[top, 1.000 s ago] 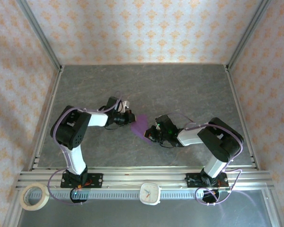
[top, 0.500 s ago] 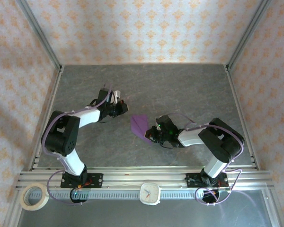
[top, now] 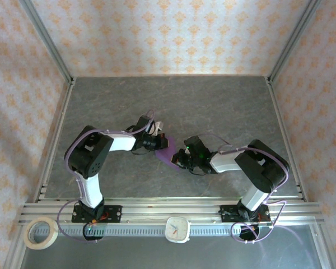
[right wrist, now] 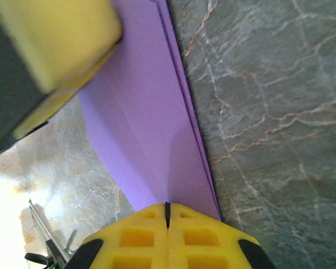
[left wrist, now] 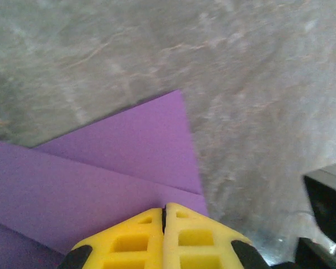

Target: Fold a paper plane with a square sheet of paper (pick it up from the middle)

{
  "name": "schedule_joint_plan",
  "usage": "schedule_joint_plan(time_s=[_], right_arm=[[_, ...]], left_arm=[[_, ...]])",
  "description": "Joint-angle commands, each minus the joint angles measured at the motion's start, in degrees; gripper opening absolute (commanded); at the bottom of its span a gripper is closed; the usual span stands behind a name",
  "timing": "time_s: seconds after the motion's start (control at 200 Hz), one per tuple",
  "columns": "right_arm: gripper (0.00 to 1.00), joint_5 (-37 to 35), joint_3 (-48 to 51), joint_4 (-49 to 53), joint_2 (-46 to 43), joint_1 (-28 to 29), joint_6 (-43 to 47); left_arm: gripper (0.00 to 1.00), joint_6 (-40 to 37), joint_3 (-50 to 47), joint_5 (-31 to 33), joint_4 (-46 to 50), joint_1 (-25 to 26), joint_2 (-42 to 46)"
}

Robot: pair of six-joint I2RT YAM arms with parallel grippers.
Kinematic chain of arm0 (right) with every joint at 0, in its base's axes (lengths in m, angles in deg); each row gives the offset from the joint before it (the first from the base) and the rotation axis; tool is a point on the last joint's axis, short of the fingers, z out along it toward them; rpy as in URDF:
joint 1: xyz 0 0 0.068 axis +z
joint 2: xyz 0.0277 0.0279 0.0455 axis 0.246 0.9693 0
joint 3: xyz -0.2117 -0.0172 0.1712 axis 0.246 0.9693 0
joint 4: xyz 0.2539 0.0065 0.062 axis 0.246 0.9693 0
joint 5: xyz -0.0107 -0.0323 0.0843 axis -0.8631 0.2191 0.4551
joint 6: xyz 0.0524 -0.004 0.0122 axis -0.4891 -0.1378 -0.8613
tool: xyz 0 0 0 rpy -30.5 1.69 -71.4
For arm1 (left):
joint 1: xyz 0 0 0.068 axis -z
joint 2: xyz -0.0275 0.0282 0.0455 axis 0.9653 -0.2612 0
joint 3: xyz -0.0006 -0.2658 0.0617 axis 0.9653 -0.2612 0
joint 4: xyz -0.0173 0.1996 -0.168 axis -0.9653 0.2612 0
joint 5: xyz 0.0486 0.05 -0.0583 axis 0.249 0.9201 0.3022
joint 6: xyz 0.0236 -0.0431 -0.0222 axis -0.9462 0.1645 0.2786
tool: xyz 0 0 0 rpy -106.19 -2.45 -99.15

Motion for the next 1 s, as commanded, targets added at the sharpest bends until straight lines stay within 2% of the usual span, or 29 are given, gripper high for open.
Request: schedule_joint_plan(time_s=[0.0, 0.2, 0.35, 0.53, 0.996], right_arm=[[0.00, -1.1, 0.0, 7.3, 1.3, 0.1, 1.6], [0.00, 0.1, -1.0, 6.5, -2.3, 0.1, 0.6], [0.19, -0.5, 0.4, 7.1, -8.1, 0.1, -1.0], [0.29, -0.2, 5.3, 5.3, -13.6, 0.2, -7.2], [0.35, -0.1, 8.3, 8.1, -14.5, 0.9, -10.2]], left_arm=[[0.04, -1.7, 2.0, 2.0, 1.6, -0.3, -1.8], [0.03, -1.8, 1.0, 2.8, 1.1, -0.3, -4.3], [0.02, -1.8, -0.3, 3.4, 0.1, -0.3, -4.9], [0.02, -1.6, -1.1, 3.0, -0.5, -0.3, -5.0], [0.01, -0.8, -1.4, 2.2, -0.3, -0.4, -4.7]])
